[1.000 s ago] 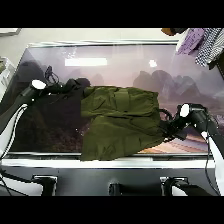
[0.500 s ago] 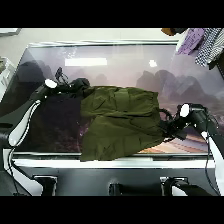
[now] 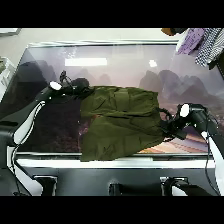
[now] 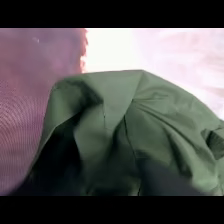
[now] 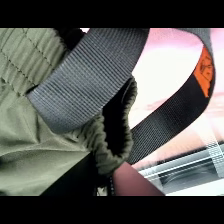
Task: Fold the clothes and pants, and hang the long-sleeved shirts on hangers.
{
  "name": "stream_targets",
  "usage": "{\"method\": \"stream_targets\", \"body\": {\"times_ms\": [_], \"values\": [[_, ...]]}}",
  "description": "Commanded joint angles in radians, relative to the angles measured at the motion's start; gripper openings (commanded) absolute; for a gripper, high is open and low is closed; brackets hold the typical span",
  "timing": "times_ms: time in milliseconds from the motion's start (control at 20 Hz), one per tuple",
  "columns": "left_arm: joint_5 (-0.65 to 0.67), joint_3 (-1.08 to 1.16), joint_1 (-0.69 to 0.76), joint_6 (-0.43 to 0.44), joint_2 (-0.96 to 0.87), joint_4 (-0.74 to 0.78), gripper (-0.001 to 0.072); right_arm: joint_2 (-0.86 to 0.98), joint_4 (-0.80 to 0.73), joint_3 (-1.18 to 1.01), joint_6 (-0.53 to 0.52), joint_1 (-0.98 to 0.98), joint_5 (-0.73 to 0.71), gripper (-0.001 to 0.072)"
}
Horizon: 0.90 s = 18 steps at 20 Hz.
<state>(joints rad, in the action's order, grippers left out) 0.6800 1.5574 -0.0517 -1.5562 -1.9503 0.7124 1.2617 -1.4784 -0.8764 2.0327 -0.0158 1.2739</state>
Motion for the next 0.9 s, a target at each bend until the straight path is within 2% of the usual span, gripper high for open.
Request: {"method": "stream_targets", "body": {"times_ms": [0,50,150,600,850], "values": [[-0.048,0.004,-0.003,-0.013,-0.004,-0.058,0.0056,0.000,0.000,0.000,0.000,0.001,0.002,0.0047],[-0.054,0.013,-0.007,-0.011,-0.004,-0.058,0.0013,0.000,0.000,0.000,0.000,0.001,0.002,0.0047],[-0.053,0.047,-0.026,0.012,-0.004,-0.058,0.0012,0.000,-0.004,0.000,0.001,0.001,0.003,0.0047],[-0.121,0.149,-0.080,0.006,-0.019,-0.058,0.0012,0.000,-0.010,0.000,0.003,0.001,0.007,0.0047],[-0.156,0.151,-0.080,-0.063,-0.077,-0.059,0.0012,0.000,-0.008,0.008,0.003,0.001,-0.020,0.0047]]}}
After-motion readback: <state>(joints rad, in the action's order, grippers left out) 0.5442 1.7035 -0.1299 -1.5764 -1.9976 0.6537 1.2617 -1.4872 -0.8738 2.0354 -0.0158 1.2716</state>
